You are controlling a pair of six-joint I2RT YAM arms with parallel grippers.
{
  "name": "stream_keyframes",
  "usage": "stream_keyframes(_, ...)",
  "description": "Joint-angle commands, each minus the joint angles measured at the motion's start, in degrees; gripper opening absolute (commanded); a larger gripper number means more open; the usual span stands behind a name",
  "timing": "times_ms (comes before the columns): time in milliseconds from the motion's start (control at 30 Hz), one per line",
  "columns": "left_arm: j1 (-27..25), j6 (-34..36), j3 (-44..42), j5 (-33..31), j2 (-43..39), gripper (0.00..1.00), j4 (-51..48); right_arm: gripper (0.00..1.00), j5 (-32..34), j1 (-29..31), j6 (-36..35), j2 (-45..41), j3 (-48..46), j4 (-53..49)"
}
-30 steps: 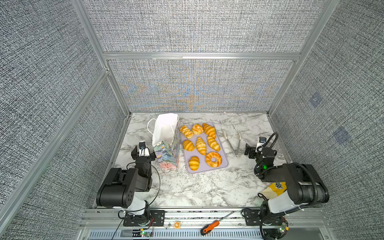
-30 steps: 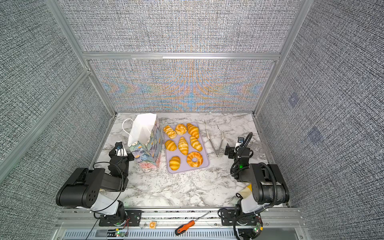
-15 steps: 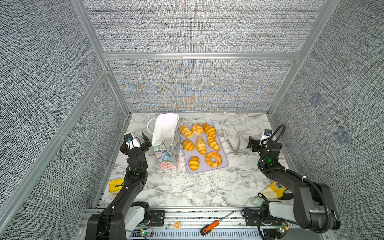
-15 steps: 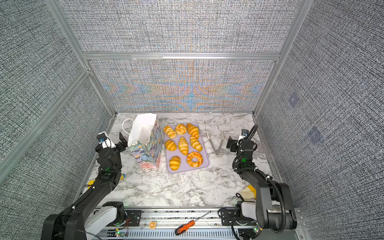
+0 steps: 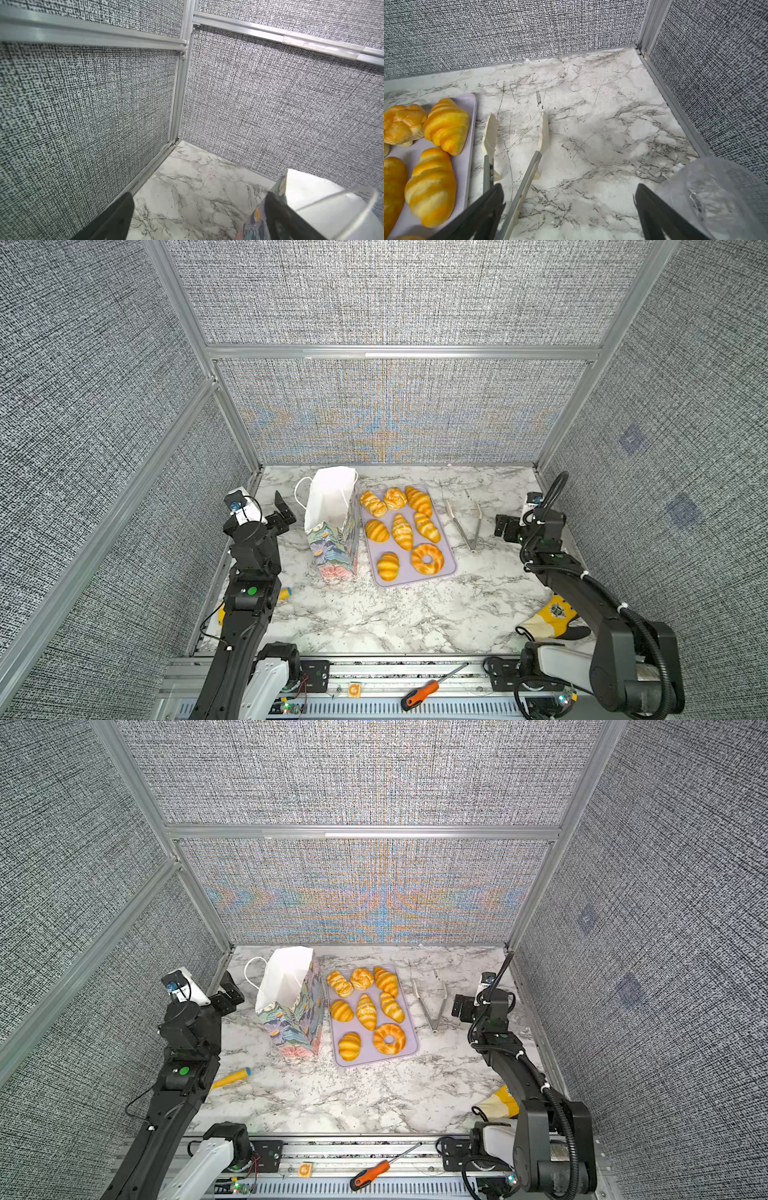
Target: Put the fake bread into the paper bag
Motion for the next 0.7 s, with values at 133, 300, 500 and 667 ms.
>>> stream_keyframes(133,0.1,3.6,12.5,6.5,0.5,0.99,-15.9,0.99,-0.5,0.0,0.6,-0.6,1.5,-2.9)
stream_keyframes(300,0.0,4.2,19.8,14.2,3.5,0.99,-24.2,0.99,-1.7,0.1,1.7,-0.9,2.5,-2.9)
stream_keyframes(500,-2.1,4.5,23.8,17.7,7.1,0.95,-32.0,0.99,-3.4,0.1,1.5,-0.9,4.7,-3.1)
stream_keyframes(667,-7.7,4.9,23.3,13.4,8.7,0.93,-35.5,0.99,-3.5,0.0,2.2,-0.2,5.6,-3.9)
